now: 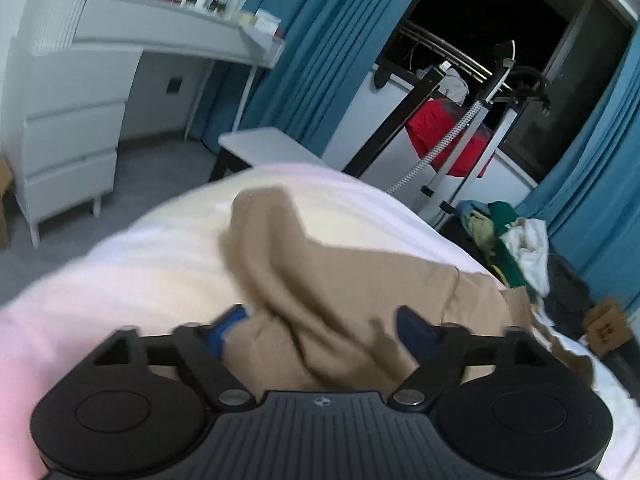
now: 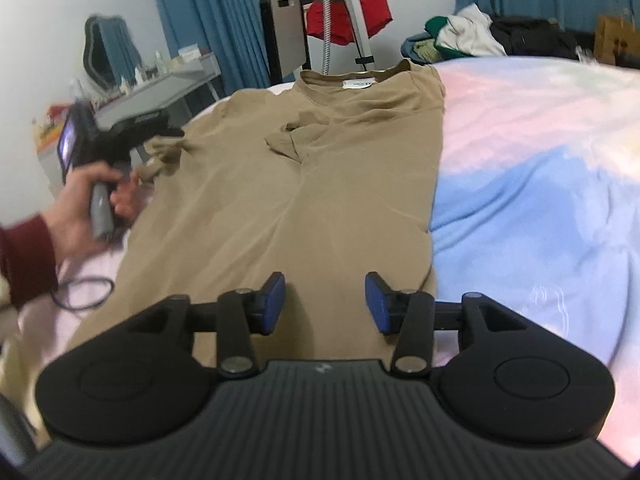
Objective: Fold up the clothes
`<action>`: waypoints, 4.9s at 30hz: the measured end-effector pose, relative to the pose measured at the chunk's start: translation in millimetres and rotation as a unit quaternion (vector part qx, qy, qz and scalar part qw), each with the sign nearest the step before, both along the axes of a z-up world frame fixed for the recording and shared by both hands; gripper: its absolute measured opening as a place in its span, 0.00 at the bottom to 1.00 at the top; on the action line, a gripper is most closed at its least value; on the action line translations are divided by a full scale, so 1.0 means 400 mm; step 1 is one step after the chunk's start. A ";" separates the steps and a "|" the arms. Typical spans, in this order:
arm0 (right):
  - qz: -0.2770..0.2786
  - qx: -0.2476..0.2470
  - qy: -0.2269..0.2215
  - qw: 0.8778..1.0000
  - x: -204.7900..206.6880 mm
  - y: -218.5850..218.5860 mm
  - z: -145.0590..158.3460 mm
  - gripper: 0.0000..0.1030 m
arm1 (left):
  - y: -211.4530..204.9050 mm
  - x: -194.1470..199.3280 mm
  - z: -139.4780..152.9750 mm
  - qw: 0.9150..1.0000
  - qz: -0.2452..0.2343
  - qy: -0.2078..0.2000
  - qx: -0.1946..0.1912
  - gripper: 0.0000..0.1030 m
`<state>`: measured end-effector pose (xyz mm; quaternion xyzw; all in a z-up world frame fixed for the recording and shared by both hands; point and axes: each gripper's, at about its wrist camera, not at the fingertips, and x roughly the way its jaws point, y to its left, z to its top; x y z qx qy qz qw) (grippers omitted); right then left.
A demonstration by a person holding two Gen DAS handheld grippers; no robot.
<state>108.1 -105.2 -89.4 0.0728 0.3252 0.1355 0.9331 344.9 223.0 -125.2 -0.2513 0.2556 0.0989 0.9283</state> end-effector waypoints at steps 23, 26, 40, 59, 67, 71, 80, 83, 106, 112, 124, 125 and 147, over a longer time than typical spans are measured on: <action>-0.082 0.059 0.024 0.995 -0.010 -0.092 -0.004 0.45 | -0.856 0.099 0.308 0.941 -0.187 -0.027 0.281 0.09; -0.086 0.055 0.023 0.994 -0.006 -0.102 -0.010 0.45 | -0.935 0.133 0.237 0.938 -0.198 -0.003 0.284 0.10; -0.076 0.063 0.011 0.995 0.014 -0.112 -0.019 0.45 | -0.732 -0.098 0.240 0.950 -0.219 0.038 0.221 0.71; -0.084 0.049 -0.007 0.995 -0.149 -0.126 0.080 0.45 | -0.404 -0.848 0.158 0.932 -0.256 0.229 0.119 0.51; -0.089 0.033 -0.001 0.996 -0.179 -0.131 0.077 0.45 | -0.446 -0.903 0.229 0.917 -0.302 0.191 0.175 0.02; -0.096 0.054 0.013 0.994 -0.171 -0.150 0.064 0.45 | -0.517 -0.902 0.263 0.903 -0.334 0.186 0.194 0.02; -0.088 0.095 0.049 0.990 -0.168 -0.172 0.042 0.45 | -0.562 -0.897 0.136 0.882 -0.383 0.211 0.176 0.22; -0.081 0.102 0.063 0.989 -0.168 -0.174 0.036 0.45 | -0.512 -0.909 0.162 0.893 -0.392 0.182 0.127 0.52; -0.020 0.046 0.207 0.977 -0.204 -0.056 -0.028 0.60 | -0.344 -0.791 0.031 0.885 -0.389 0.237 -0.095 0.43; 0.010 -0.012 0.229 0.973 -0.263 0.000 -0.022 0.59 | -0.344 -0.792 0.006 0.882 -0.391 0.249 -0.079 0.18; 0.017 -0.100 0.163 0.981 -0.309 0.045 0.052 0.07 | -0.249 -0.851 0.118 0.910 -0.361 0.163 -0.126 0.09; 0.015 -0.086 0.151 0.985 -0.318 0.033 0.074 0.07 | -0.243 -0.857 0.137 0.912 -0.357 0.153 -0.129 0.09; 0.013 0.074 0.039 0.996 -0.470 -0.143 0.290 0.06 | -0.205 -1.121 0.371 0.934 -0.328 0.094 -0.107 0.02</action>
